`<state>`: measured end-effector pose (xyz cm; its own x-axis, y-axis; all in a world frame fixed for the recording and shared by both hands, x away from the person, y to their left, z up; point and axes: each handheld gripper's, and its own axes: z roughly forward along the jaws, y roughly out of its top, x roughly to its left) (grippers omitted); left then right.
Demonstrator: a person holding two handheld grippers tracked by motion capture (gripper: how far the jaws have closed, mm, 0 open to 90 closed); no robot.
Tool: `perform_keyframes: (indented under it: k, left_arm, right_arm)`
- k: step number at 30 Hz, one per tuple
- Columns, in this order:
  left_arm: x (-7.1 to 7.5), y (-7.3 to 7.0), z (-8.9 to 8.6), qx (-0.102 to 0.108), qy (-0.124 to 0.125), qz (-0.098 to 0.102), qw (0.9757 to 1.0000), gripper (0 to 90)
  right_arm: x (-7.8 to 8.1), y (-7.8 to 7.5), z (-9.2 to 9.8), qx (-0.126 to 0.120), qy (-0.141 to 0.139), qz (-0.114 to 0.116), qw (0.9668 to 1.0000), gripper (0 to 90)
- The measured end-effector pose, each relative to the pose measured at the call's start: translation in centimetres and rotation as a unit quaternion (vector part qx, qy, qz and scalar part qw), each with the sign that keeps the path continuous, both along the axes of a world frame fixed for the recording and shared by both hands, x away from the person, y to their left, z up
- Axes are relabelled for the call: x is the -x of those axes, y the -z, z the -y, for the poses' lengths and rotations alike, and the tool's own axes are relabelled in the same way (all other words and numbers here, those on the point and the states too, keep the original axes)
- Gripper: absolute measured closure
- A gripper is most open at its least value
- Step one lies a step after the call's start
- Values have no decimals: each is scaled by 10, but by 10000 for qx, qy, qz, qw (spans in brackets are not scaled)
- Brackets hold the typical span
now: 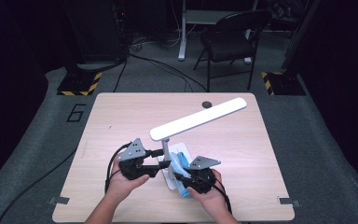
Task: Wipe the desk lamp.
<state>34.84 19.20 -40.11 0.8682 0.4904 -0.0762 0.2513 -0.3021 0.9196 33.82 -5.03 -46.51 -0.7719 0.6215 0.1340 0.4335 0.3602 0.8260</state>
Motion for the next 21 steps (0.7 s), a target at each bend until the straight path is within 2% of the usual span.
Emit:
perform_keyframes:
  k: [5, 8, 10, 21]
  left_arm:
    - [2, -1, -2, 35, 2, 12, 10000, 507]
    - [2, -1, -4, 44, 16, -47, 10000, 519]
    - [2, 0, -3, 24, 9, 9, 10000, 520]
    - [3, -2, -1, -63, 37, 22, 10000, 519]
  right_arm:
    - [0, 0, 1, -13, 58, -7, 10000, 708]
    - [1, -2, 1, -45, 78, -47, 9999, 708]
    - [1, -3, 1, -75, 49, -17, 10000, 708]
    - [3, -13, 0, -55, -80, 69, 9999, 708]
